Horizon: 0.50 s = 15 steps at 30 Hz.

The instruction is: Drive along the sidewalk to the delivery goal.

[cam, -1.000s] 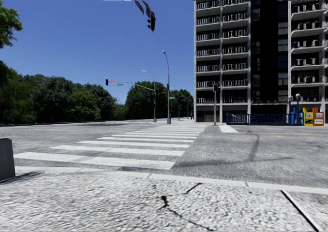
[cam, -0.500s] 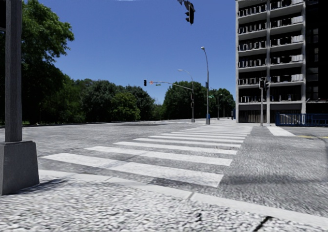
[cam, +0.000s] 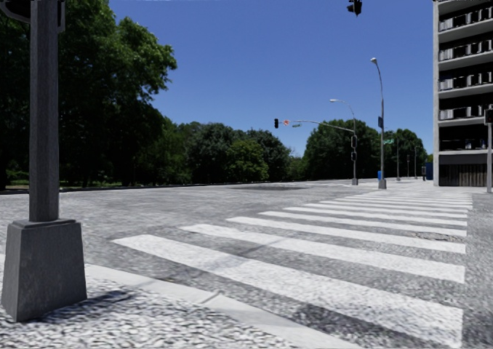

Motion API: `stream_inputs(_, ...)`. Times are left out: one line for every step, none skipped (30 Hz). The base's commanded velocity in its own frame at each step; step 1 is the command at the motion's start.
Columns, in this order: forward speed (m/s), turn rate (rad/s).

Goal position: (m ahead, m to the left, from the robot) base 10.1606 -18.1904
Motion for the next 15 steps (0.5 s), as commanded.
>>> stream_inputs(1.30, 0.00)
stream_inputs(1.27, 0.00)
stream_inputs(1.21, -0.61)
stream_inputs(1.21, -0.62)
stream_inputs(1.20, -0.62)
stream_inputs(1.20, -0.62)
stream_inputs(1.20, -0.62)
stream_inputs(1.20, -0.62)
stream_inputs(1.20, -0.62)
stream_inputs(1.20, -0.62)
stream_inputs(1.20, -0.62)
stream_inputs(1.20, -0.62)
stream_inputs(1.20, -0.62)
stream_inputs(1.20, -0.62)
stream_inputs(1.20, -0.63)
